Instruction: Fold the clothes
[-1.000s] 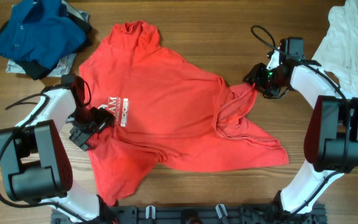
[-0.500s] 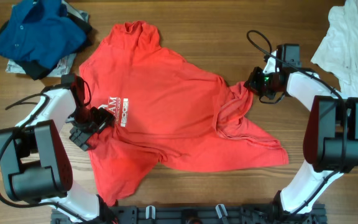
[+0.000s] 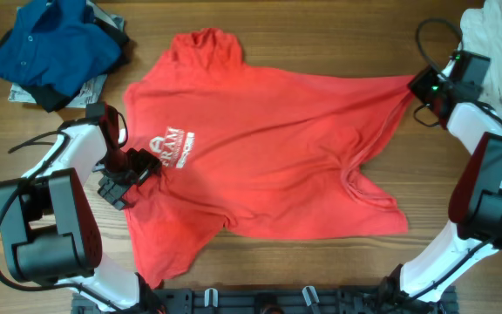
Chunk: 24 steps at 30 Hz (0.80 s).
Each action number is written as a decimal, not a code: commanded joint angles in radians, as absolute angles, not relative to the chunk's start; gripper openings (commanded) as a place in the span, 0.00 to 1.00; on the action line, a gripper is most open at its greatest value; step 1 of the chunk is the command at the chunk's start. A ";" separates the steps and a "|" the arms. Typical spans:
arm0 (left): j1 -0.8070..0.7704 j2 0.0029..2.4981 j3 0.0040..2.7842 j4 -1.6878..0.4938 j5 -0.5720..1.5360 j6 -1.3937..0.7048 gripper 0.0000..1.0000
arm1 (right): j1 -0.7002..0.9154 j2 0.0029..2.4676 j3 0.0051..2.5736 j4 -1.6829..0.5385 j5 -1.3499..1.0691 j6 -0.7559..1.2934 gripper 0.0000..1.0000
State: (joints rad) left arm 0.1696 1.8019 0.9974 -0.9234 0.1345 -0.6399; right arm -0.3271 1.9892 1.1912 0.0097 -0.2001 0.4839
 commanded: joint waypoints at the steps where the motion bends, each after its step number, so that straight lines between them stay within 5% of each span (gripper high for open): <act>1: 0.165 1.831 0.982 -0.888 0.115 -0.635 0.91 | -0.352 2.007 1.214 0.051 -0.167 0.414 0.05; 2: 0.165 1.831 0.982 -0.881 0.116 -0.635 0.91 | -0.352 2.007 1.214 0.059 -0.167 0.410 0.23; 3: 0.165 1.831 0.982 -0.874 0.116 -0.635 0.90 | -0.351 2.007 1.214 0.067 -0.168 0.411 0.53; 5: 0.165 1.831 0.982 -0.872 0.115 -0.631 0.89 | -0.352 2.003 1.260 -0.015 -0.168 0.411 0.89; 7: 0.165 1.831 0.982 -0.875 0.115 -0.631 0.87 | -0.352 1.989 1.341 -0.155 -0.167 0.411 0.99; 17: 0.115 1.584 0.982 -0.893 0.119 -0.519 0.70 | -0.275 1.451 1.497 -0.864 -0.482 0.358 0.96; 18: 0.081 1.534 0.982 -0.895 0.119 -0.511 0.66 | -0.227 1.420 1.497 -0.949 -0.498 0.313 0.91; 21: -0.033 1.465 0.982 -0.894 0.120 -0.514 0.66 | -0.046 1.416 1.465 -1.124 -0.403 0.283 0.47; 24: -0.126 1.507 0.982 -0.897 0.127 -0.532 0.61 | 0.099 1.433 1.301 -1.105 -0.271 0.368 0.39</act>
